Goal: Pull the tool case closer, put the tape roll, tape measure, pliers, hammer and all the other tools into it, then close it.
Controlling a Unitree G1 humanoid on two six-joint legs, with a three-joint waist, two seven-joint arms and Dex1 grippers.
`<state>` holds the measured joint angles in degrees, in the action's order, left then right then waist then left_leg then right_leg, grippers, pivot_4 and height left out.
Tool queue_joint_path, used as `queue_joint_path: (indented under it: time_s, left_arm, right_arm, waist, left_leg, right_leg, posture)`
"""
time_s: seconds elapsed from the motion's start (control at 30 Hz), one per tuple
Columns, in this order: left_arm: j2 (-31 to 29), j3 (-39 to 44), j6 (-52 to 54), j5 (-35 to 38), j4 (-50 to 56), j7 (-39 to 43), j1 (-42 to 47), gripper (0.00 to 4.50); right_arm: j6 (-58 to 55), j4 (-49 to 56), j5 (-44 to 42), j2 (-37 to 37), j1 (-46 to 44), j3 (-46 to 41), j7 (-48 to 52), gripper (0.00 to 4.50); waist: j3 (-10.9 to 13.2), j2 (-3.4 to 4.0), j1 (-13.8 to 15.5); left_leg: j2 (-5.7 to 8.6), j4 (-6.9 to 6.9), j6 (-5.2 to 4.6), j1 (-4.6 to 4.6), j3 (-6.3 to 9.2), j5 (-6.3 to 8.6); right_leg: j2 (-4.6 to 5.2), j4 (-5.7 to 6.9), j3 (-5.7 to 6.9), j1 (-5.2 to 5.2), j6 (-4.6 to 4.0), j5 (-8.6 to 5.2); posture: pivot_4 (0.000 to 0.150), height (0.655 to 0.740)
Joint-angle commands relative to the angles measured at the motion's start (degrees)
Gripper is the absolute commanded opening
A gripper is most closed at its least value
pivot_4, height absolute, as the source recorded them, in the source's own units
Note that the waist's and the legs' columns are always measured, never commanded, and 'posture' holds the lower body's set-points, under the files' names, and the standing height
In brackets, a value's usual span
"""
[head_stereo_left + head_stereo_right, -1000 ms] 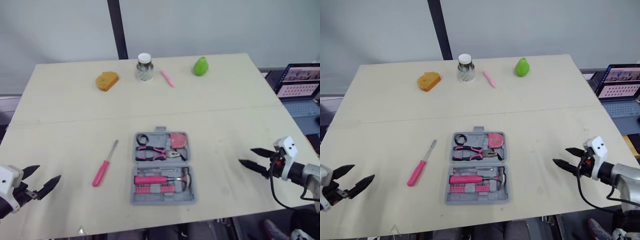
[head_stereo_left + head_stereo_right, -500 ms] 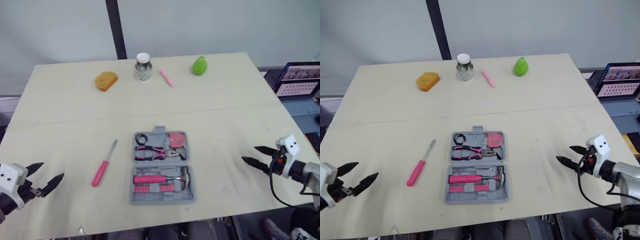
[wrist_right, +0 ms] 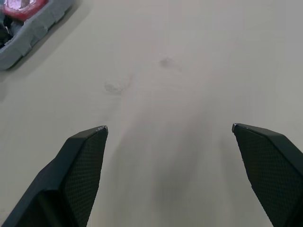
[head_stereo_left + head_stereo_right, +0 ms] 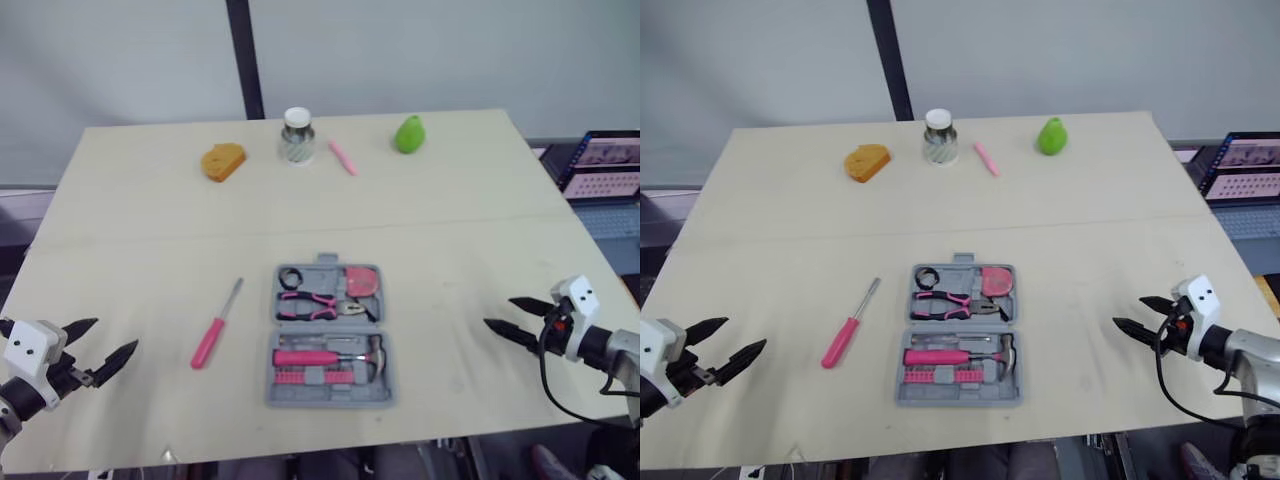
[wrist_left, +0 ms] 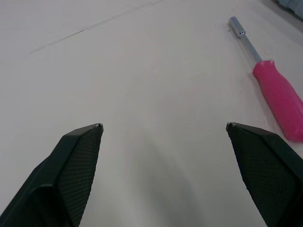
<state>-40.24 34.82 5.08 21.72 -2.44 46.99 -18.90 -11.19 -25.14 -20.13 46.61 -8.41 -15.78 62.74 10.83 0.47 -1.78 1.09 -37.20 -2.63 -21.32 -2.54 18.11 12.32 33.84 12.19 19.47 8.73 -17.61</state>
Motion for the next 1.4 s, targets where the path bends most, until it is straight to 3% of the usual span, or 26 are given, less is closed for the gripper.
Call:
queue_joint_path:
  time_s: [0.03, 0.17, 0.6, 0.9, 1.07, 1.4]
  left_arm:
    - [-0.27, 0.63, -0.82, -0.07, 1.25, -0.32, -0.35, 4.5]
    - [-0.11, 0.46, -0.81, -0.03, 1.54, -0.38, -0.45, 4.5]
    - [0.32, -1.04, -0.49, 0.07, 3.44, -1.23, 0.16, 4.5]
    - [3.1, -6.1, 2.74, 1.42, 9.59, -2.95, 2.74, 4.5]
    - [5.88, -10.1, 6.81, 1.99, 14.05, -5.91, 5.15, 4.5]
    - [7.11, -20.47, 17.73, -0.68, 17.76, -11.13, 11.34, 4.5]
  right_arm:
    - [0.88, 1.0, 0.23, 0.48, 0.08, -0.15, 0.27, 4.44]
    - [0.85, 1.1, 0.22, 0.59, 0.2, -0.13, 0.38, 4.44]
    - [-0.16, 2.87, -0.08, 0.1, -0.44, -0.25, -0.03, 4.44]
    - [-13.86, 26.11, -7.93, -2.36, -1.74, 4.17, 0.88, 4.44]
    - [-20.56, 37.03, -12.37, -2.71, -7.44, 8.71, 0.47, 4.44]
    - [-25.58, 45.51, -15.05, -3.8, -16.81, 16.62, 0.63, 4.44]
  waist:
    - [0.03, -0.02, 1.06]
    - [0.05, -0.01, 2.36]
    - [0.08, 0.02, 2.28]
    - [0.13, 0.12, 1.8]
    - [0.14, 0.1, 1.98]
    - [0.14, 0.08, 3.19]
  left_leg:
    - [0.0, -0.05, 0.01, -0.03, 0.0, -0.01]
    - [0.01, -0.15, 0.04, -0.06, 0.01, -0.03]
    - [-0.26, -0.08, 0.21, 0.02, -0.25, -0.03]
    - [-0.39, -0.11, 0.27, 0.06, -0.37, -0.03]
    - [-0.38, -0.12, 0.29, 0.0, -0.36, -0.02]
    - [-0.38, -0.16, 0.29, -0.04, -0.36, -0.01]
  right_leg:
    - [-0.03, -0.04, -0.07, 0.0, 0.0, 0.0]
    - [-0.09, -0.09, -0.33, -0.04, 0.0, 0.0]
    - [-0.73, -0.13, -1.49, 0.14, -0.01, 0.0]
    - [-0.83, -0.07, -1.67, 0.23, -0.02, 0.01]
    - [-0.85, -0.08, -1.71, 0.28, -0.02, 0.01]
    - [-0.93, -0.09, -1.72, 0.3, -0.03, 0.01]
  posture:
    - [0.15, 0.74]
    - [0.15, 0.74]
    - [0.15, 0.74]
    - [0.15, 0.74]
    - [0.15, 0.74]
    - [0.15, 0.74]
